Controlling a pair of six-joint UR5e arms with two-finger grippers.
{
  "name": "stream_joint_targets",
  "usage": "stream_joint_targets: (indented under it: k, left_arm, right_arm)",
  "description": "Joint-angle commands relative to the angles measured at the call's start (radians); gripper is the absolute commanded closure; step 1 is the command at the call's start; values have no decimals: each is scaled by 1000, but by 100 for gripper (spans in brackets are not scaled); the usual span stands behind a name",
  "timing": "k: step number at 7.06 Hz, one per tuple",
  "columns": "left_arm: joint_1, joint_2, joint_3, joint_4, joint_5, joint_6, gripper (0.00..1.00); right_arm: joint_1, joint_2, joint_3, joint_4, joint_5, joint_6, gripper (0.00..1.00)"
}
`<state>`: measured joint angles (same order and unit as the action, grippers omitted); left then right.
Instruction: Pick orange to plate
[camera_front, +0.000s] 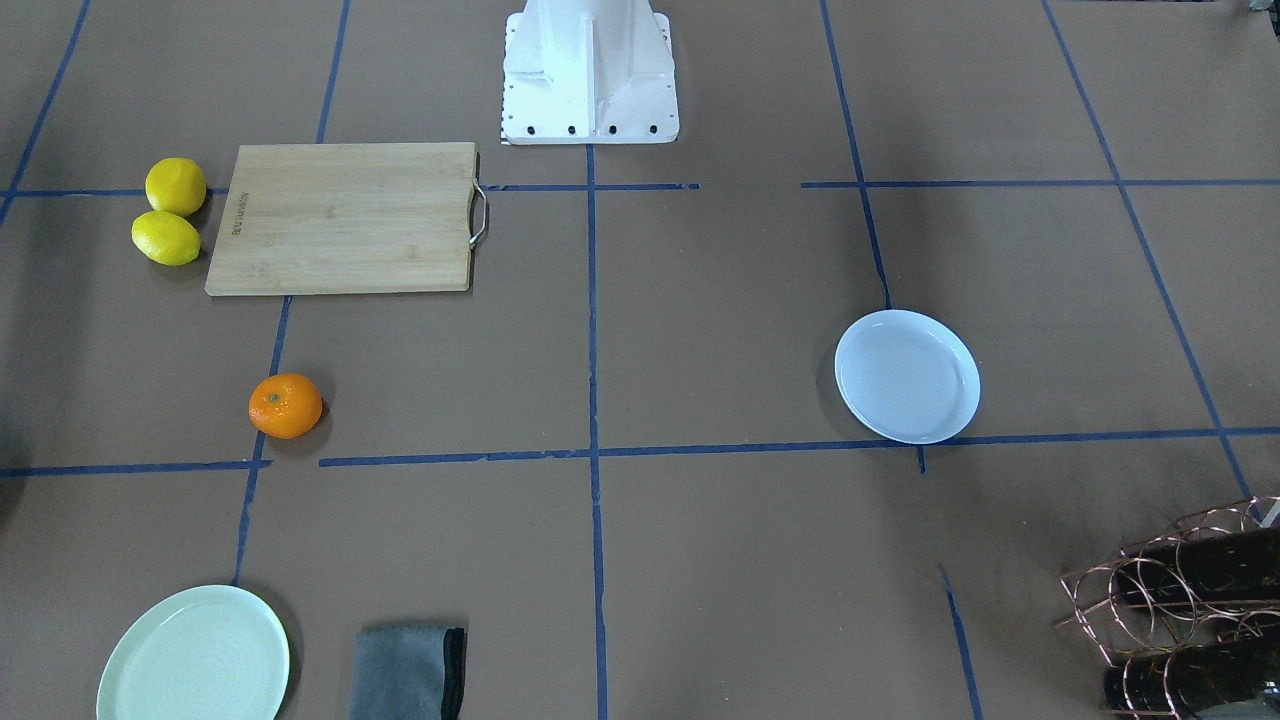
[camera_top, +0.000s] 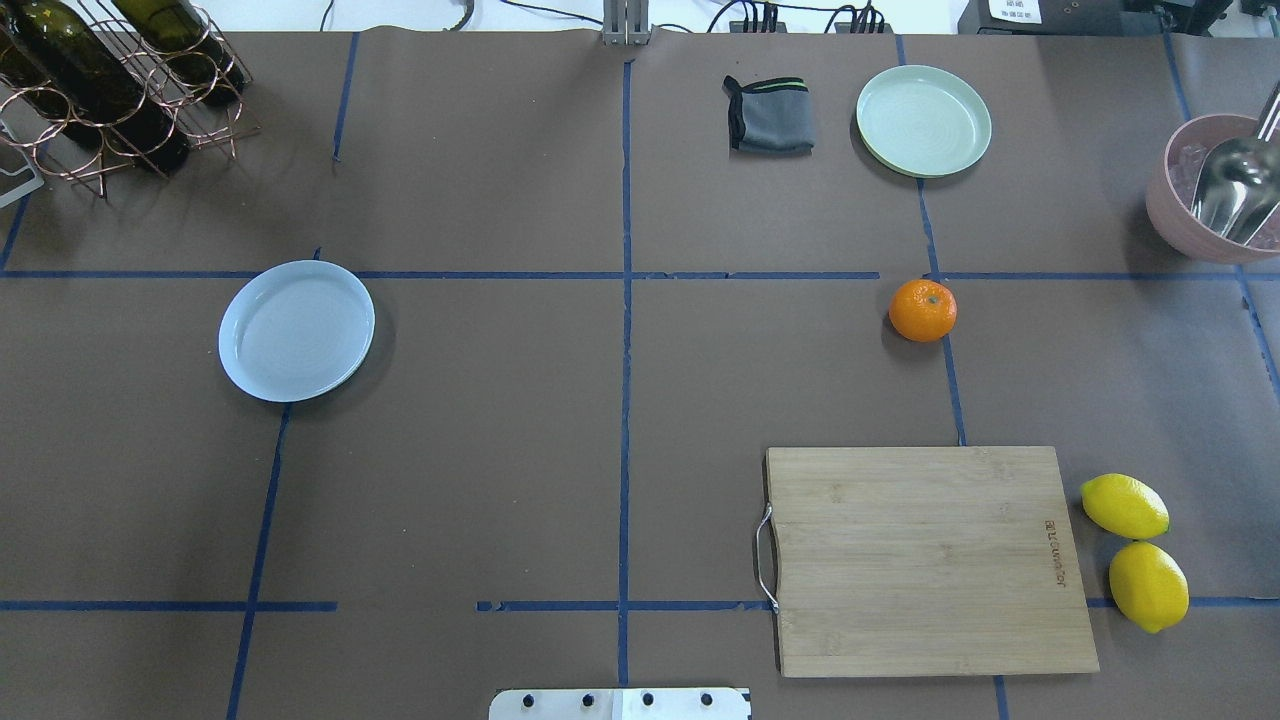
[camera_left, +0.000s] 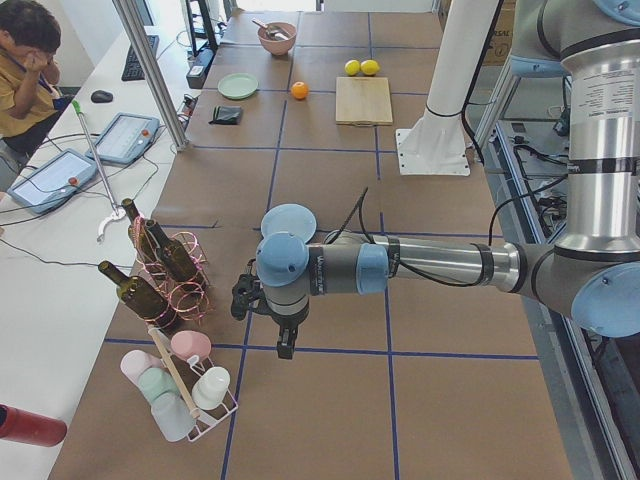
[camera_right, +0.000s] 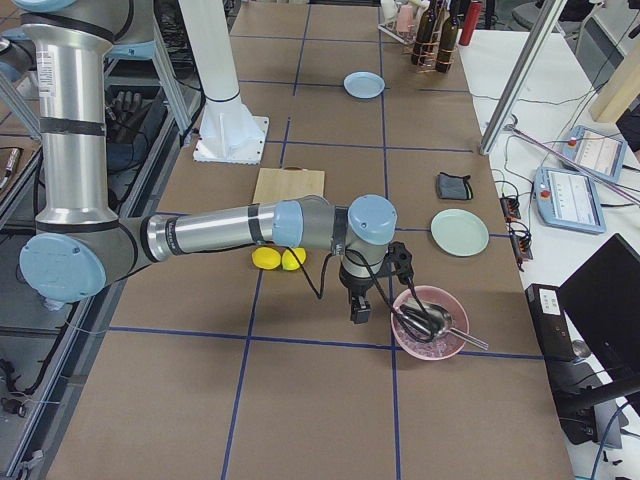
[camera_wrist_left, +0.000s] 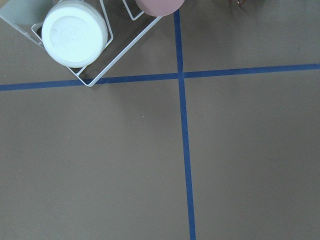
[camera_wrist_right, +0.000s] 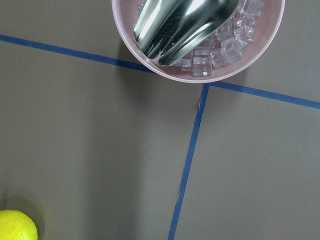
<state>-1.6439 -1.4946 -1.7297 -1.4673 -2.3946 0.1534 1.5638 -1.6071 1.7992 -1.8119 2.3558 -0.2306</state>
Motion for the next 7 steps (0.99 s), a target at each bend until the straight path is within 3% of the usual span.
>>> stream_joint_targets:
  k: [1, 6, 7]
  left_arm:
    - [12, -9, -4, -8, 32, 36, 0]
    - [38, -13, 24, -62, 31, 51, 0]
    - [39, 29, -5, -124, -62, 48, 0]
  right_arm:
    - [-1, -5, 2, 0, 2, 1, 0]
    - [1, -5, 5, 0, 75, 2, 0]
    - [-1, -26, -6, 8, 73, -1, 0]
